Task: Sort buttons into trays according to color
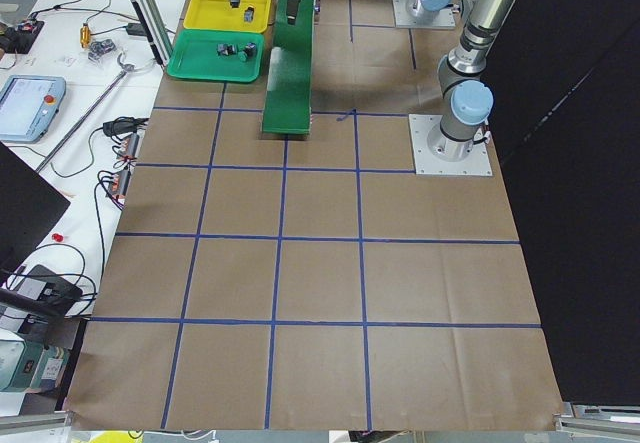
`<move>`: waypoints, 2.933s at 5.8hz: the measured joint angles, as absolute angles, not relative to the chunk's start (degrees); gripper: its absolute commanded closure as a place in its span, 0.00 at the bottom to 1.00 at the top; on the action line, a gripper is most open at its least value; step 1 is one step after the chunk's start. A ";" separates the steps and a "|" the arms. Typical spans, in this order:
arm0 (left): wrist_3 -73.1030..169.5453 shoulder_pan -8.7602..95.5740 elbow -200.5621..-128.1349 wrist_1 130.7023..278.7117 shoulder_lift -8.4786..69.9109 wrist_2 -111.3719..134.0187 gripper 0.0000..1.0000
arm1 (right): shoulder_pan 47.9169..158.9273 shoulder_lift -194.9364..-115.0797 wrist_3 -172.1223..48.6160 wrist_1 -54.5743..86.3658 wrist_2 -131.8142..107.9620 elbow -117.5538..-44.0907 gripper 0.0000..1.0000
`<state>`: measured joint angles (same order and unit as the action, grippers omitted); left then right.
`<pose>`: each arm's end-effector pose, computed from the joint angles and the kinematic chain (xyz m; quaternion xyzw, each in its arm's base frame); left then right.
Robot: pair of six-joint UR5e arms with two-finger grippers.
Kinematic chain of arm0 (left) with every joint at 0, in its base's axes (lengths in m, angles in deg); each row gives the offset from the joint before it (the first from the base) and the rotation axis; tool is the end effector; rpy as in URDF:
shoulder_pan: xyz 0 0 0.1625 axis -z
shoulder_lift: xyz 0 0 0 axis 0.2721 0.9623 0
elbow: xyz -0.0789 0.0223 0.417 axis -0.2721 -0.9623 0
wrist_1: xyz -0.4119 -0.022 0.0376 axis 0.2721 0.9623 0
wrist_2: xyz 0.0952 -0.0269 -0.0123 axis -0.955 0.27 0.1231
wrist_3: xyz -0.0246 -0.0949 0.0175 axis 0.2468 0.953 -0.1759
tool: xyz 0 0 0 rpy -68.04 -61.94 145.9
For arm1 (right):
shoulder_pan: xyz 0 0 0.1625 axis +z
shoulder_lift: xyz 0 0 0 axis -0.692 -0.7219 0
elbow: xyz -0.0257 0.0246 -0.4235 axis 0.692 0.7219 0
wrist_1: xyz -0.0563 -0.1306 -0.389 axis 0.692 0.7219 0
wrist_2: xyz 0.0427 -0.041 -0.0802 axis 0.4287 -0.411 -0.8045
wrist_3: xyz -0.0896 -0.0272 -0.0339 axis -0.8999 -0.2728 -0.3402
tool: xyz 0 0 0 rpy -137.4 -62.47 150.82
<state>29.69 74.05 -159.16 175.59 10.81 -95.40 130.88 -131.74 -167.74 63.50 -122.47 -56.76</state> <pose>-0.1402 -0.5006 0.5328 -0.0343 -0.9965 0.0656 0.0396 0.0982 -0.7794 0.2457 0.6834 -0.7222 0.0881 0.0609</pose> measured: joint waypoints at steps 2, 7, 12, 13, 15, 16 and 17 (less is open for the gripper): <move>29.78 74.04 -159.16 175.37 10.79 -95.44 0.02 | 130.75 -131.73 -167.14 63.05 -120.68 -53.92 0.00; 29.78 72.76 -159.24 175.26 10.73 -95.44 0.02 | 130.83 -151.67 -135.18 23.86 -122.73 -57.98 0.00; 30.11 72.75 -159.28 175.26 11.43 -95.46 0.02 | 132.38 -172.73 -77.63 18.68 -122.37 -75.16 0.00; 29.81 72.68 -159.29 175.23 11.69 -95.52 0.02 | 132.51 -175.30 -76.20 20.15 -122.84 -77.96 0.00; 29.60 72.53 -159.31 175.12 12.70 -95.56 0.02 | 132.56 -175.42 -75.09 31.48 -124.20 -79.70 0.00; 29.61 72.53 -159.33 175.16 13.17 -95.56 0.02 | 132.56 -174.44 -74.54 32.80 -124.40 -78.55 0.00; 29.68 72.57 -159.31 175.12 13.49 -95.47 0.02 | 132.56 -173.06 -73.21 31.76 -124.42 -76.51 0.00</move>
<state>29.68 72.57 -159.31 175.12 13.49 -95.47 132.56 -173.06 -73.21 31.76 -124.42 -76.51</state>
